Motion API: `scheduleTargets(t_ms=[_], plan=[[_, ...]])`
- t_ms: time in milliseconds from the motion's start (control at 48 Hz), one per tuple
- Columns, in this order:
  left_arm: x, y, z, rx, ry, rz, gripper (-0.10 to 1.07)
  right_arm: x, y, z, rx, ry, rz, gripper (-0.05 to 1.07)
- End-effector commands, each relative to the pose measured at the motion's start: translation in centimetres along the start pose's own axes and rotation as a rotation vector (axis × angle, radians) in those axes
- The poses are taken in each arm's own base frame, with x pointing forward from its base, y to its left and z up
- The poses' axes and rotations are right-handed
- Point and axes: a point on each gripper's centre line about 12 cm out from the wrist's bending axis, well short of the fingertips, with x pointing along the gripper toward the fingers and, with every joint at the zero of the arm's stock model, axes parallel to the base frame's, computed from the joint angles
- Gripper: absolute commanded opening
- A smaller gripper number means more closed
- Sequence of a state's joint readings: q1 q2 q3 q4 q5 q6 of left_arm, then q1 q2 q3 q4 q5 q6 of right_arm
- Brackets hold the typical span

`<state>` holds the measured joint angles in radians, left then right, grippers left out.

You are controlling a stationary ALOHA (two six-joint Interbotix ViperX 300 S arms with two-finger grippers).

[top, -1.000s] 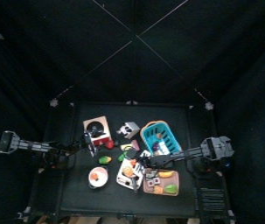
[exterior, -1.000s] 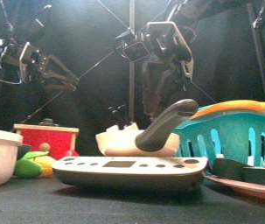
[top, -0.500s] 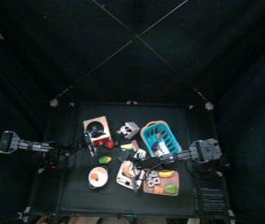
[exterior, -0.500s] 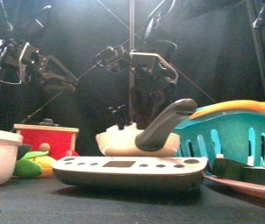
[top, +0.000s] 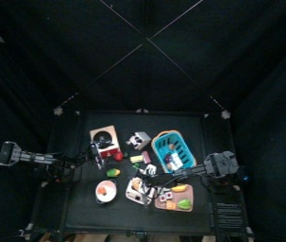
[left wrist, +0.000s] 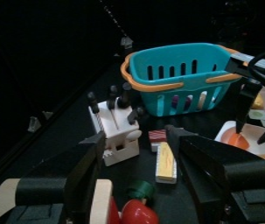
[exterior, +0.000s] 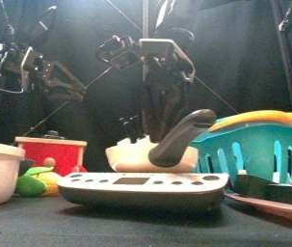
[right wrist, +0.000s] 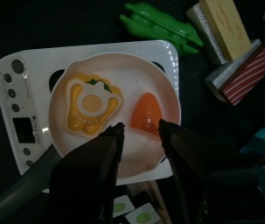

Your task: Grab carrot bottom

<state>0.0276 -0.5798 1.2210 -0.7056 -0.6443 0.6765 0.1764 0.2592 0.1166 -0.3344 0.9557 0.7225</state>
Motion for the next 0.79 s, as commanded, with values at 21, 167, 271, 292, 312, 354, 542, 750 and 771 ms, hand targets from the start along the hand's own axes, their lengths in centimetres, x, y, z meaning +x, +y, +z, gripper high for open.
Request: scheduleTargets(t_ms=[21, 167, 271, 292, 312, 354, 542, 750, 771], plan=[[0.2, -0.1, 0.5, -0.003, -0.014, 0.001, 0.92, -1.5, 0.0, 0.8, 0.013, -0.033, 0.024, 0.77], [0.1, -0.1, 0.4, -0.003, -0.013, 0.0, 0.92, -1.4, -0.1, 0.9, 0.012, -0.036, 0.019, 0.81], [0.1, -0.1, 0.4, -0.002, -0.014, 0.0, 0.92, -1.2, -0.2, 0.8, 0.01, -0.032, 0.014, 0.85], [0.1, -0.1, 0.4, -0.002, -0.014, 0.0, 0.92, -1.1, -0.2, 0.7, 0.01, -0.031, 0.014, 0.86], [0.1, -0.1, 0.4, -0.002, -0.014, 0.0, 0.92, -0.9, -0.3, 0.7, 0.01, -0.026, 0.011, 0.86], [0.1, 0.0, 0.4, -0.003, -0.013, 0.002, 0.92, -0.8, -0.3, 0.6, 0.008, -0.023, 0.008, 0.87], [0.1, -0.1, 0.4, -0.001, -0.012, 0.0, 0.92, 0.4, -0.3, 0.1, -0.002, 0.0, -0.007, 0.87], [0.1, -0.1, 0.3, 0.0, -0.011, 0.0, 0.92, 1.0, -0.2, -0.1, -0.006, 0.01, -0.015, 0.87], [0.1, 0.0, 0.3, -0.001, -0.009, 0.002, 0.92, 1.0, -0.2, -0.1, -0.008, 0.012, -0.016, 0.86]])
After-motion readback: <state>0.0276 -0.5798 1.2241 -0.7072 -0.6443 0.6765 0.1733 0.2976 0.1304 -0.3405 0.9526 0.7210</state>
